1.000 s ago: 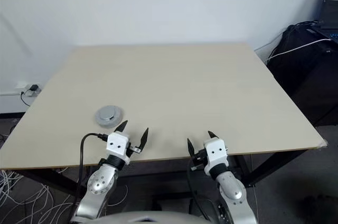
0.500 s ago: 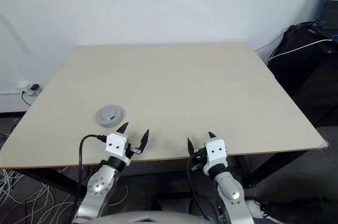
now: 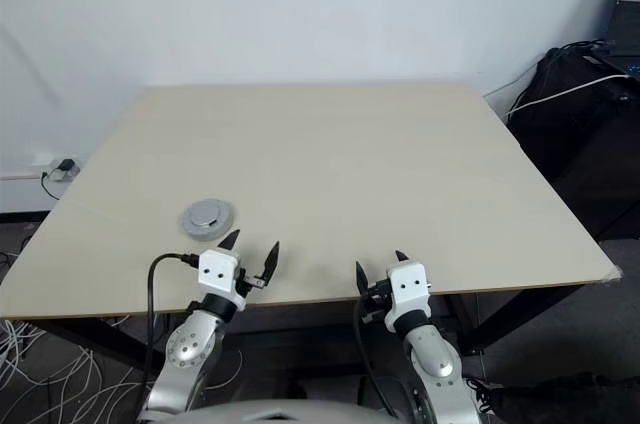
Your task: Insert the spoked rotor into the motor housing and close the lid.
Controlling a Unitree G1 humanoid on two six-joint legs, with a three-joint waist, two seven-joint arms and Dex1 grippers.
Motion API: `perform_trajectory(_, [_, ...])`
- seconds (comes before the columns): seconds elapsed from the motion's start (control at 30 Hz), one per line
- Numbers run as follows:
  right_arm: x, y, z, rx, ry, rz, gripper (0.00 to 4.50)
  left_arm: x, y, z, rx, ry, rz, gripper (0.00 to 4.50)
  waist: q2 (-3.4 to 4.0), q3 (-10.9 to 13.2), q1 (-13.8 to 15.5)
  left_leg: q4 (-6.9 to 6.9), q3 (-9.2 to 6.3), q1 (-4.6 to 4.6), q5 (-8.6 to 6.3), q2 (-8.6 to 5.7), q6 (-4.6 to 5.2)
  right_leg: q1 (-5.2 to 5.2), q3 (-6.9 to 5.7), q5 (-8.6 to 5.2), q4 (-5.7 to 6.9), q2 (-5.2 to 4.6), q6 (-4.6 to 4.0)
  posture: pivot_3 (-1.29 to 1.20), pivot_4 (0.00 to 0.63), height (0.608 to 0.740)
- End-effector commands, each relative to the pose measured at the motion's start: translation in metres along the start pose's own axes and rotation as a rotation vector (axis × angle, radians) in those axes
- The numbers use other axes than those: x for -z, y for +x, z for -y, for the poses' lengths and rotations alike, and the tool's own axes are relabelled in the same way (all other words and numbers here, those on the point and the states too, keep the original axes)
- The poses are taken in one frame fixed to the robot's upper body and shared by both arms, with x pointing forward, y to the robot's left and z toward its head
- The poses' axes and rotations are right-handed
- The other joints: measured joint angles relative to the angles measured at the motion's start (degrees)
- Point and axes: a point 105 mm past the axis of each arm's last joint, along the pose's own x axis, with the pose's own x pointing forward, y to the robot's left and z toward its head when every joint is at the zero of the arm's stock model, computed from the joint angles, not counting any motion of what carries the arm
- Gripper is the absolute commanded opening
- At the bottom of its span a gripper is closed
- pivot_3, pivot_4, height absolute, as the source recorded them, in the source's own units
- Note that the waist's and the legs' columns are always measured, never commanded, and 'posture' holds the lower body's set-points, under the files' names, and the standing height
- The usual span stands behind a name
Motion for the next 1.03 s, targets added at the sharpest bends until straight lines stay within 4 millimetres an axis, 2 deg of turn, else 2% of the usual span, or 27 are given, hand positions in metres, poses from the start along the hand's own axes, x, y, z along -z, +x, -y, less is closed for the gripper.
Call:
perform_trajectory(0.03, [-0.0109,0.0019,0.0011,-0.002,-0.012,0.041,4.5,-0.0087,0.0051,-0.0031,-0.014,-0.017,0.031,4.44,0.0,0.0,0.0,0.0,0.0,0.0,0.0,0.0,0.0,0.0,0.0,0.0,0.0,0.0,0.0,0.0,0.0,0.74])
perform_trajectory(1.03, [-0.012,0.0019,0.0004,0.024,-0.003,0.053,4.5,-0.0111,0.008,-0.0026,0.007,-0.052,0.025,4.44,-0.02,0.0,0.0,0.05,0.0,0.03,0.01,0.0,0.01,0.04,-0.14,0.0,0.02,0.06,0.0,0.0,0.0,0.74])
